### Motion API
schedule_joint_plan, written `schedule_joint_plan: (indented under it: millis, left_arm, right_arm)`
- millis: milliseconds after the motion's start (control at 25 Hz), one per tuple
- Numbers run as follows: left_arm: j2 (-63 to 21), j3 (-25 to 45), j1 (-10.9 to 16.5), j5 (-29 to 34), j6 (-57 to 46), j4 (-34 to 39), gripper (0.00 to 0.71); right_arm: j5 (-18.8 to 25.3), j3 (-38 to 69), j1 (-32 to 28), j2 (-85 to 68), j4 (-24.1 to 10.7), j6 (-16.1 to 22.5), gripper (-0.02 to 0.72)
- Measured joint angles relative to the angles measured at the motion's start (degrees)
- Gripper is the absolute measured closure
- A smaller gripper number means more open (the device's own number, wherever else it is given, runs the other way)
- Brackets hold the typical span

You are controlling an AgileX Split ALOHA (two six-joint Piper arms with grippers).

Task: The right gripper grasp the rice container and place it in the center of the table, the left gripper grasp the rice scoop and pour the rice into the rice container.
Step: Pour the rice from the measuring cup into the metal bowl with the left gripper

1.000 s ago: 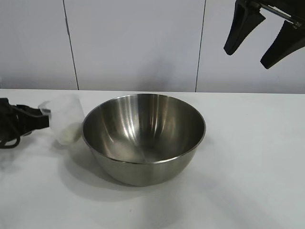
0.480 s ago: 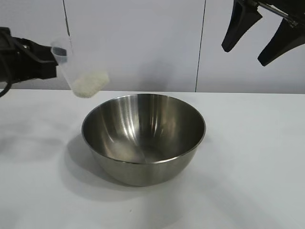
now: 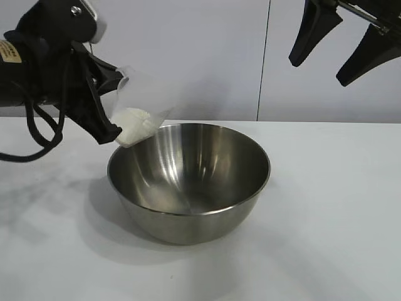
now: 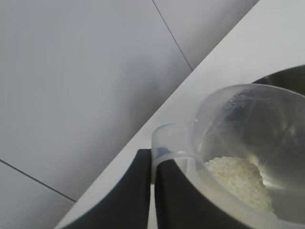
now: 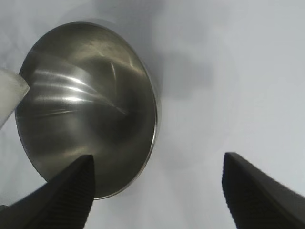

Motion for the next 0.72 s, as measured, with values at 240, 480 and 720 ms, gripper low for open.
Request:
schedule_joint_plan:
  millis: [240, 480, 720]
  left_arm:
    - [1.1, -0.9, -10.2, -6.5, 39.0, -14.2, 0.701]
    - [7.8, -6.8, -12.7, -7.5, 63.1, -18.7, 0.701]
    - [10.1, -8.4, -12.7, -6.5, 80.8, -20.9, 0.701]
  right_arm:
    - [0.0, 0.0, 0.0, 0.0, 0.1, 0.0, 0.188]
    - [0.0, 0.0, 0.0, 0.0, 0.1, 0.0, 0.188]
    - [0.0, 0.0, 0.0, 0.0, 0.1, 0.0, 0.188]
